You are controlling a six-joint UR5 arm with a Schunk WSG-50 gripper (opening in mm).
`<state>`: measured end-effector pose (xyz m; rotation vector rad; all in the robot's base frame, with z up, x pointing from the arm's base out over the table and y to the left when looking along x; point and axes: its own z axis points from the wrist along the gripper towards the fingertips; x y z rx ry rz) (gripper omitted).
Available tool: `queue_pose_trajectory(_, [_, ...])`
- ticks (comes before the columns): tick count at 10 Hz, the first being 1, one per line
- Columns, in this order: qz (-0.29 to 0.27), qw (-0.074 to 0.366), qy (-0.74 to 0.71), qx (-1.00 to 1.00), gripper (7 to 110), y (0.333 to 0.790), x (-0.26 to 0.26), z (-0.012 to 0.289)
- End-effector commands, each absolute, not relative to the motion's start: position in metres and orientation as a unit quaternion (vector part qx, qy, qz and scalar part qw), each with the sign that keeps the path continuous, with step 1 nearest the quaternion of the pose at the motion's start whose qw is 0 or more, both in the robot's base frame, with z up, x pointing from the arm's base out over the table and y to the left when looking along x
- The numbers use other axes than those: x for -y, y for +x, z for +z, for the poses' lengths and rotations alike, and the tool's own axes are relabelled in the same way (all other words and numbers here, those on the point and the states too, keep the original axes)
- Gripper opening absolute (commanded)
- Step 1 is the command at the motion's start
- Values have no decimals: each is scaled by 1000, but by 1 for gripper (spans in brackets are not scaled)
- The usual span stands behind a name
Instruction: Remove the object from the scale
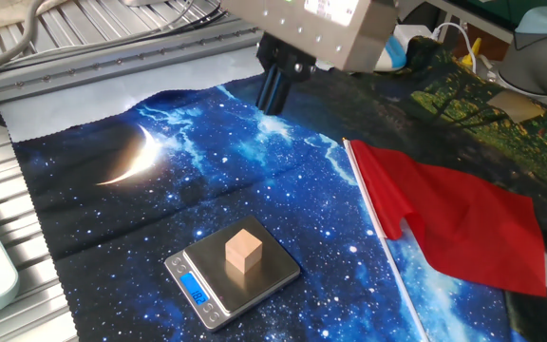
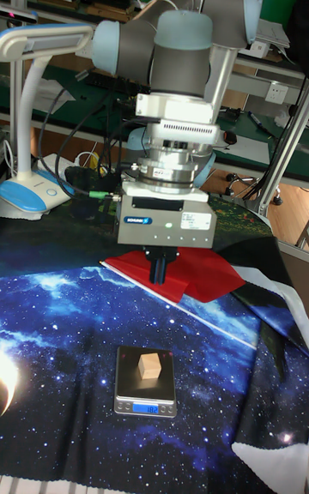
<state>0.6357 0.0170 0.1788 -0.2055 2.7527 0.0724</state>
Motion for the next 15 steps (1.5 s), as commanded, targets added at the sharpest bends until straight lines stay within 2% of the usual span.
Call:
queue_pose_trajectory(1, [29, 180, -74, -980, 7, 629, -16, 167])
queue_pose_trajectory(15, [32, 171, -49, -984, 7, 624, -23, 161])
